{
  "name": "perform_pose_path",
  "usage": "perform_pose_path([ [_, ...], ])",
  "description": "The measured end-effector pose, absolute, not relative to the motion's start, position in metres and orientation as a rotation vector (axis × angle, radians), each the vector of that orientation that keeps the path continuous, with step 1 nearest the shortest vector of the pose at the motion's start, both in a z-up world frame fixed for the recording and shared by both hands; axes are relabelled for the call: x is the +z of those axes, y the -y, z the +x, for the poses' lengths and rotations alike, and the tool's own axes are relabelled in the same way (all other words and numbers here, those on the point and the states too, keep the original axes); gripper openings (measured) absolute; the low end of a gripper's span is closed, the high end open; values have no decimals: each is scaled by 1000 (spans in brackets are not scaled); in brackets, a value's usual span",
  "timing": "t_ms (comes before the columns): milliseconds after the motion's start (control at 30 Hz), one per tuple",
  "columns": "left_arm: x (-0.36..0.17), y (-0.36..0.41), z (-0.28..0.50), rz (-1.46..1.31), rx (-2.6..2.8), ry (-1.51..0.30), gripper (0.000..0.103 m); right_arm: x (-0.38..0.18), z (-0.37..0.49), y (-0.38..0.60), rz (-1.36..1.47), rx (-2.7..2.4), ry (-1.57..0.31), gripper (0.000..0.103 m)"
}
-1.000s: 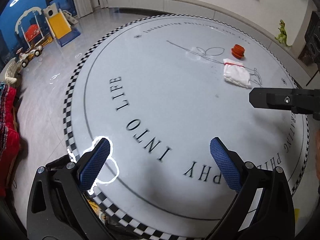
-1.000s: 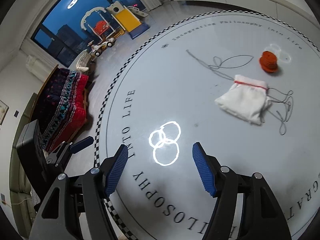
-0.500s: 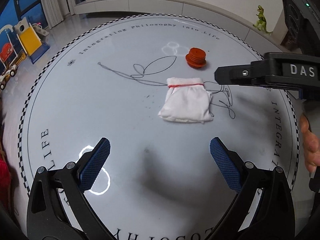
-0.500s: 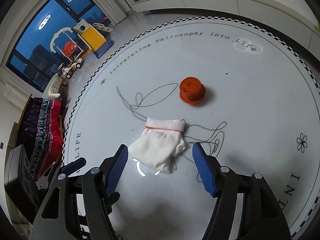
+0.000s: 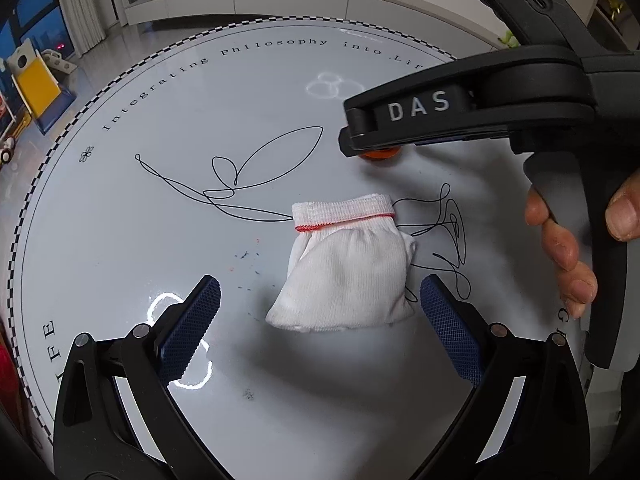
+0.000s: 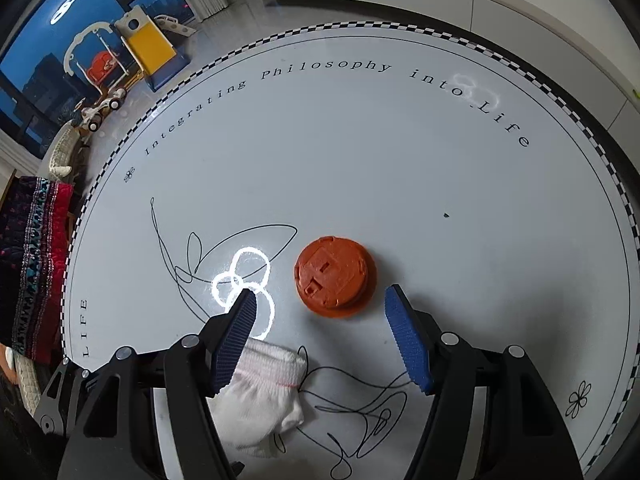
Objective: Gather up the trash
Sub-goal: 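Grasp the white cloth with the left gripper while the right gripper grasps the orange lid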
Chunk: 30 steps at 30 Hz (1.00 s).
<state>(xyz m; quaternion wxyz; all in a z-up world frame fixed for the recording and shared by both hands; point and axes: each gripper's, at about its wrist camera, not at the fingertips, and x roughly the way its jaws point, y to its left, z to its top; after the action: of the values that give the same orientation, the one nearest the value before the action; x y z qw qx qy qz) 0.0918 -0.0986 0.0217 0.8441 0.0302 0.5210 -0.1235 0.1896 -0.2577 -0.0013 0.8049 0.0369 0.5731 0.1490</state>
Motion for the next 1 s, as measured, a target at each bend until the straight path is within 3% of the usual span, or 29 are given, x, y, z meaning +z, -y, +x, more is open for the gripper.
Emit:
perform_pose_path([
  [133, 15, 103, 98, 75, -265, -1112, 97, -12, 198, 251, 46, 317, -1251, 64],
  [200, 13, 104, 100, 68, -266, -1111, 97, -11, 198, 251, 27, 304, -1231, 46],
  [567, -9, 129, 103, 127, -276, -1131, 96, -6, 193, 281, 125, 275, -1211, 46],
  [667, -7, 135, 97, 158, -265, -1083, 76, -5, 189, 284, 139, 277, -1208, 46],
  [733, -3, 135, 94, 160, -260, -1070, 48, -4, 184, 284, 145, 278, -1210, 46],
  [800, -1, 133, 90, 151, -261, -1068, 36, -3, 177, 283, 149, 273, -1208, 46],
  [1000, 3, 123, 68, 111, -275, -1076, 30, 10, 157, 281, 151, 283, -1190, 46],
])
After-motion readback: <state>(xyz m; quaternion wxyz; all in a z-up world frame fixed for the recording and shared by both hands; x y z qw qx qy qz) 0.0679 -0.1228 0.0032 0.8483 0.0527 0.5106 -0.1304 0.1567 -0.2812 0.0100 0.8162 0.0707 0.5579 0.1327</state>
